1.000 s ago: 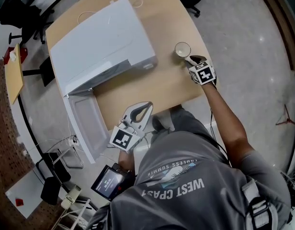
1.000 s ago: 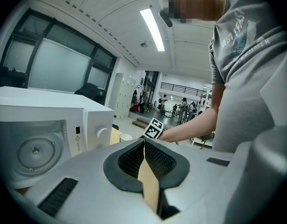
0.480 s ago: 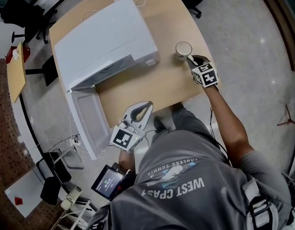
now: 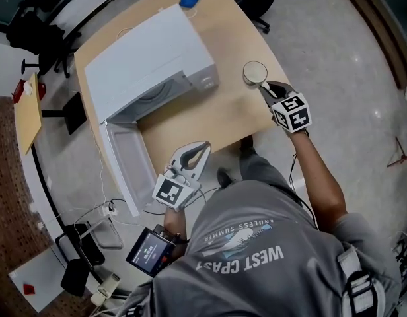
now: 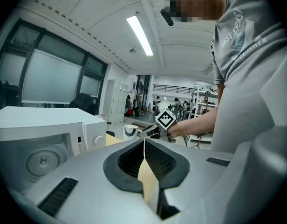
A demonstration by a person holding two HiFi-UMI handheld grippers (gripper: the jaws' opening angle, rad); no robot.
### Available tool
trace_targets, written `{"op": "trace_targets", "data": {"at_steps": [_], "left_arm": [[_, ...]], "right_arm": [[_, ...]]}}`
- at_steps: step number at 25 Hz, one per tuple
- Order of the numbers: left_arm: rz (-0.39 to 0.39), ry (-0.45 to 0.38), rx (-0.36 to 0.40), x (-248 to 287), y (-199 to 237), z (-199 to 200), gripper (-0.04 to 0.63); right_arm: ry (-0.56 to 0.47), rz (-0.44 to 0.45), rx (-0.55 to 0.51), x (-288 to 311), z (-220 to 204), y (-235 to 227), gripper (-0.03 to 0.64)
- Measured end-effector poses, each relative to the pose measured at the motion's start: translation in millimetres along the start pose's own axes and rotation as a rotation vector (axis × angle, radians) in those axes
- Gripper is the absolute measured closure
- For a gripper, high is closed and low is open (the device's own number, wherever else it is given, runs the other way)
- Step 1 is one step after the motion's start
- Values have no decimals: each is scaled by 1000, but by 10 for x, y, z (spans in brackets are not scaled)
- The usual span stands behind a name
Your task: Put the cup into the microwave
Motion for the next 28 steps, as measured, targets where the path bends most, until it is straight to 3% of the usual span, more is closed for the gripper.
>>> {"op": "trace_targets", "data": {"at_steps": [18,22,28], "left_arm": [[-91,-74,162,-759,-712,316,572],[-81,-62,168,-885,-721,423,572],[-56,-171,289,-1174,-466,616,572]], "right_arm": [[-167,88,-133,-1636,728,1393,549],[-180,122,-180,-1888,832,1683,549],[-202,205,-235,-1817,971,2264,548]]}}
Point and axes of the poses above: the fingertips, and each gripper's own axes: x forward along the fingers, y to its left, z out of its top, the point moved 1 cm from there along -x, backward along the fingers, and after that the axes turned 3 degrees about -x, right-handed, at the moved point
